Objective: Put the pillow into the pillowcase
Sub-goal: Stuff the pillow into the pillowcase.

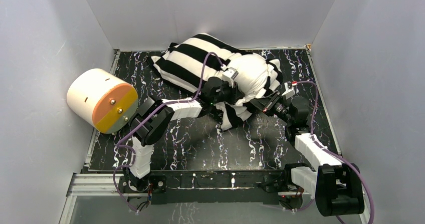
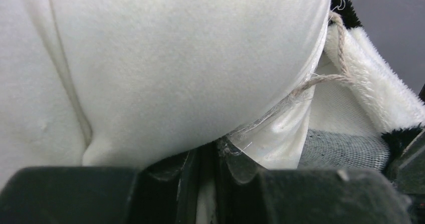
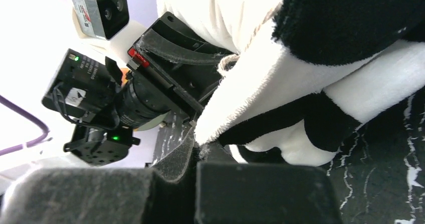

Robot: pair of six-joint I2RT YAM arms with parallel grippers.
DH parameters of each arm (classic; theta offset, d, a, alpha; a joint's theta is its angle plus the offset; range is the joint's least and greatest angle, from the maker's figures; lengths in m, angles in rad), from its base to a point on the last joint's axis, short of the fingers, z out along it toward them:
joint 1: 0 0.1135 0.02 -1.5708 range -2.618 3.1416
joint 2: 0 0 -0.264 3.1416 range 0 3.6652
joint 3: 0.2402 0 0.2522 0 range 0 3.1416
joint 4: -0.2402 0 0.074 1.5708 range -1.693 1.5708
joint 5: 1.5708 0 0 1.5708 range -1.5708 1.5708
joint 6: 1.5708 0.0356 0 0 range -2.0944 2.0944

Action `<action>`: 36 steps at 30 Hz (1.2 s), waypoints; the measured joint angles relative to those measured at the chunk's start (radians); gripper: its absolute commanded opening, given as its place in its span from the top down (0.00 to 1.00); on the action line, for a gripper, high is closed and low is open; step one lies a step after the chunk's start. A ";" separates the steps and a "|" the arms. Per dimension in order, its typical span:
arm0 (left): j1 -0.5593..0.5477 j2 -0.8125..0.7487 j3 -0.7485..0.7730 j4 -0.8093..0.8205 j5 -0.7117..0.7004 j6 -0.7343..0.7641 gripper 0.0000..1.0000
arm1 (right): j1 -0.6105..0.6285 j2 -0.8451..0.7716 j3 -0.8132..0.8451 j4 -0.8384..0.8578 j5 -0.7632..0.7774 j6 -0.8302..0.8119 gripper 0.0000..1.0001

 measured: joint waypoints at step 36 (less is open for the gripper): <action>0.006 -0.550 -0.274 -0.160 -0.105 -0.195 0.39 | 0.060 0.138 0.167 -0.044 -0.008 -0.014 1.00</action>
